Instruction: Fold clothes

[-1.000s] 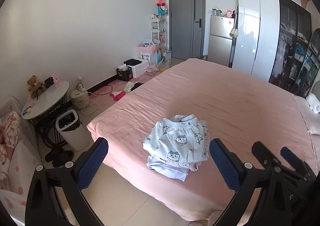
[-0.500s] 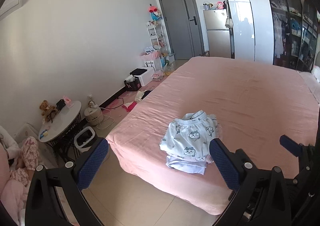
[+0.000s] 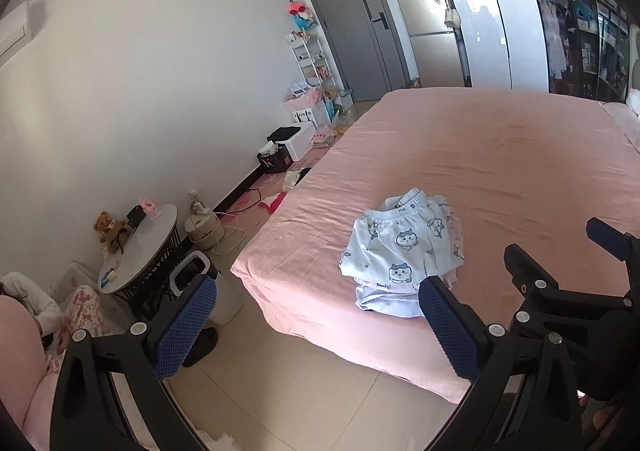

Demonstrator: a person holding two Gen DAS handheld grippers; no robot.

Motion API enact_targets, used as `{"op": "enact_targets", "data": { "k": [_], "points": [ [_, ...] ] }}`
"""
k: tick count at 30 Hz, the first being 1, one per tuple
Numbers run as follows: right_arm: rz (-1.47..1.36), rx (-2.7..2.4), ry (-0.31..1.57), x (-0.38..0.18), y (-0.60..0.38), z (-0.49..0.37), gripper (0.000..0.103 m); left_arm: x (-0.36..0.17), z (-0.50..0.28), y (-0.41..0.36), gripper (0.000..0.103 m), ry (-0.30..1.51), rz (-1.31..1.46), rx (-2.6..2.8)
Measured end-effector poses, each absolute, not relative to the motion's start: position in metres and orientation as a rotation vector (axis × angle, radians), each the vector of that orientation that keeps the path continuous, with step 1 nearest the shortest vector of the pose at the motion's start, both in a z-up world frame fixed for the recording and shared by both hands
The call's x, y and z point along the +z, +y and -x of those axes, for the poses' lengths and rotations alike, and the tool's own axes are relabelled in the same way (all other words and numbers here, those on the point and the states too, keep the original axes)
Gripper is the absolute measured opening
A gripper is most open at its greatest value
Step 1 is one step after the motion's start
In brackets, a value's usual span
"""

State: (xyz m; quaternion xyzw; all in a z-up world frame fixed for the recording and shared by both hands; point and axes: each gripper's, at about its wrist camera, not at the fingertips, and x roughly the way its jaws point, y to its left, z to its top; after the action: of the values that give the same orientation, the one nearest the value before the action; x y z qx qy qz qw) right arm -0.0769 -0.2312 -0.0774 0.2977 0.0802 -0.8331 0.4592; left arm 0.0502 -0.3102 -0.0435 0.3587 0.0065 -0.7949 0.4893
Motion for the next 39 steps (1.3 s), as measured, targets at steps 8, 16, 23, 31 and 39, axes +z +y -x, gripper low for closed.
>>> {"op": "enact_targets", "data": {
  "k": [8, 16, 23, 31, 39],
  "points": [
    [-0.76, -2.065, 0.151, -0.08, -0.217, 0.085, 0.103, -0.045, -0.043, -0.295, 0.103, -0.015, -0.894, -1.952],
    [-0.808, -2.069, 0.152, -0.088, -0.21, 0.091, 0.103, -0.05, -0.035, -0.287, 0.103, -0.045, -0.953, -1.968],
    [-0.818, -2.072, 0.128, -0.089, -0.207, 0.094, 0.103, -0.046, -0.033, -0.279, 0.103, -0.065, -0.952, -1.984],
    [-0.853, -2.07, 0.189, -0.09, -0.21, 0.091, 0.103, -0.046, -0.032, -0.278, 0.103, -0.079, -0.979, -1.951],
    [-0.868, -2.086, 0.376, -0.058, -0.2, 0.086, 0.103, -0.027, -0.04, -0.271, 0.103, 0.01, -0.96, -1.979]
  ]
}}
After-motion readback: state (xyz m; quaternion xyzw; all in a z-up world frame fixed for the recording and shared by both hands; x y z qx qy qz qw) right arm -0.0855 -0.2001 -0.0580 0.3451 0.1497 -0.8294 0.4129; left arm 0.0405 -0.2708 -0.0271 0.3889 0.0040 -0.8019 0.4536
